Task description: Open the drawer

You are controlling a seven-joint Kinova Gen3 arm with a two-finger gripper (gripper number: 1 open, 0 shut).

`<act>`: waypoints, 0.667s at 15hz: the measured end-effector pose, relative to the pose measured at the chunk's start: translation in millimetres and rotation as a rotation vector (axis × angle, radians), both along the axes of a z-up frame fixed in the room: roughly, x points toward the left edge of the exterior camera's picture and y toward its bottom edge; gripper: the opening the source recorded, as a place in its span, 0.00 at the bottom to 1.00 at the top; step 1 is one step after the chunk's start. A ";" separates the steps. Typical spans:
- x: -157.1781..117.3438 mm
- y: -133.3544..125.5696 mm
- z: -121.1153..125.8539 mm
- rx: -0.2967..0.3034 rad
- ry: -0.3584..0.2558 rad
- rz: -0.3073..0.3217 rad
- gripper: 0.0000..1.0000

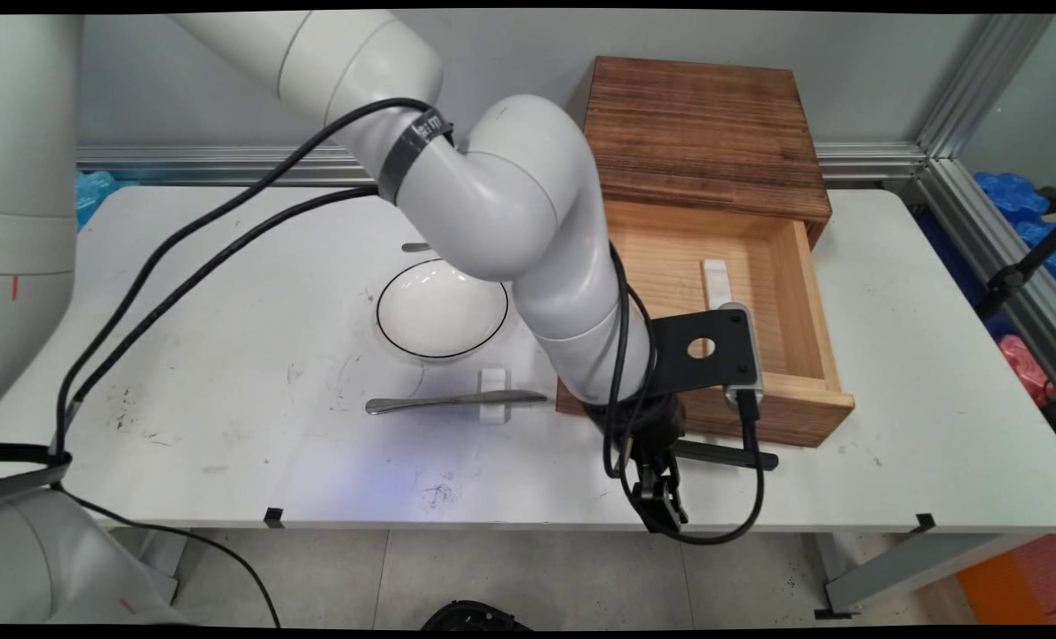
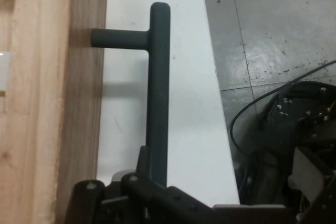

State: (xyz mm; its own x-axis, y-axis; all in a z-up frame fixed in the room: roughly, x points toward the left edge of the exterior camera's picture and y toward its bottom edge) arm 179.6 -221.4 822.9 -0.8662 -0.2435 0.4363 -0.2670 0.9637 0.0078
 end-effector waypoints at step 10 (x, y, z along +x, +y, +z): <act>4.0 -6.2 -12.7 -0.007 -0.015 0.000 1.00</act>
State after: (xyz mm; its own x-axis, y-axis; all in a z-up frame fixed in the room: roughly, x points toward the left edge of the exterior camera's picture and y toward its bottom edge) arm 183.6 -227.6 810.2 -0.8725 -0.2407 0.4252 -0.2673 0.9636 -0.0030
